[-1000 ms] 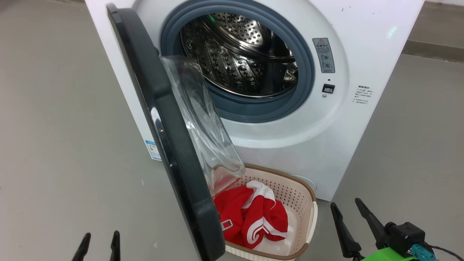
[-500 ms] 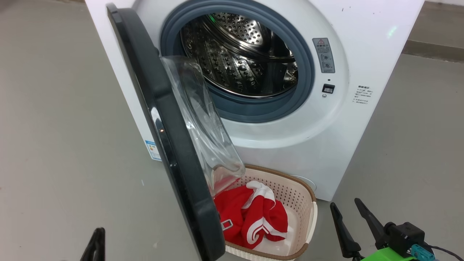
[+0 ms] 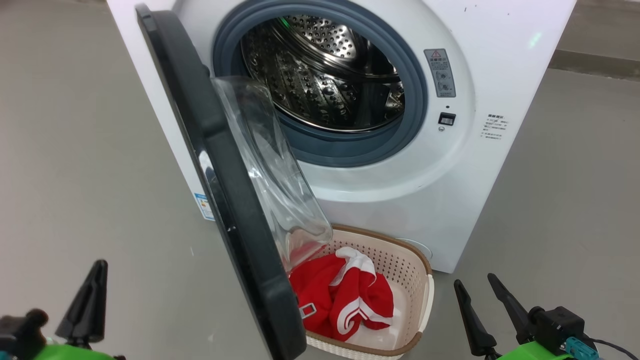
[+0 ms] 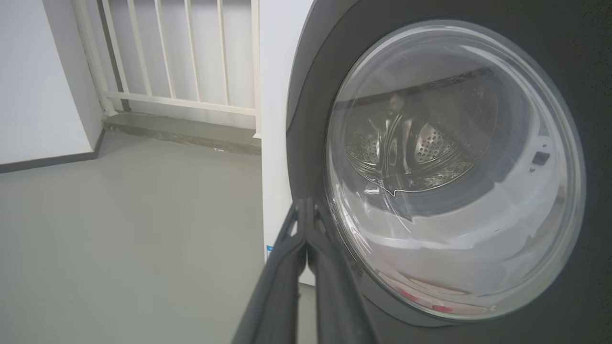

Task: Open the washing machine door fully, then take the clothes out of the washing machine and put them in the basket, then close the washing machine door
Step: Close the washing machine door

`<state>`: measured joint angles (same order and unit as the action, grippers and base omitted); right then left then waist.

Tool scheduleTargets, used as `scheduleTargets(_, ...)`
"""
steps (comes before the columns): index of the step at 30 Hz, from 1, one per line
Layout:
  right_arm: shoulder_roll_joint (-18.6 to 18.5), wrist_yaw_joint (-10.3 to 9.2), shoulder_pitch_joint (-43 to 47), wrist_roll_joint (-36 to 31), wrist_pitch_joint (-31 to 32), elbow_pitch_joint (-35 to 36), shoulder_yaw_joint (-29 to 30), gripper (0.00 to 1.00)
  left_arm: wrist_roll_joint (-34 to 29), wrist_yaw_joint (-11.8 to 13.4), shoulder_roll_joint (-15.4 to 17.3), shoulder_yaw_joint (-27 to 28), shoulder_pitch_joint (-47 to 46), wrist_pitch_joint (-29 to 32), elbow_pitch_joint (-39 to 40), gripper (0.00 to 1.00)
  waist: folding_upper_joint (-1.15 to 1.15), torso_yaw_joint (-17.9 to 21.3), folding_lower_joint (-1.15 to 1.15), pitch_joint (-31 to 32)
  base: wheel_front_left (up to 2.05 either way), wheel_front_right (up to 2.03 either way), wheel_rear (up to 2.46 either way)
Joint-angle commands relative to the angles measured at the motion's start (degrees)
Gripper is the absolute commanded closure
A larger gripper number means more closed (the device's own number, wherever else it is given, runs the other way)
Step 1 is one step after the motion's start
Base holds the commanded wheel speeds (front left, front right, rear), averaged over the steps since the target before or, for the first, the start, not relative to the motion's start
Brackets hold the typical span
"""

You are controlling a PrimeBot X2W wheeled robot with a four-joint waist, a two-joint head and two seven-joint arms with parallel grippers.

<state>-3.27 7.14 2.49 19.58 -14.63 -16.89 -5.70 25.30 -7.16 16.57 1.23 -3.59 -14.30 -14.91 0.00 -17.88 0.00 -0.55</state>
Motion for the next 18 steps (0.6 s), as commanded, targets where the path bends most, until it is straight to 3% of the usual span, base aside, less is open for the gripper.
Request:
scheduleTargets(1, -0.34, 0.35, -1.19, -0.67, -0.37, 1.34, -1.35, 0.0, 1.51, -0.33, 2.67, 1.54, -3.11, -0.7, 1.53, 1.0, 0.0, 0.24, 0.0, -0.2, 0.0, 0.0, 0.0)
scheduleTargets(18, -0.19, 0.35, -2.55, -0.96, -0.37, 1.52, -1.56, 0.0, 37.82, -0.33, 22.88, -14.2, -11.7, 2.71, 9.86, 1.0, 0.0, 2.2, 0.0, -2.72, 0.0, 0.0, 0.0)
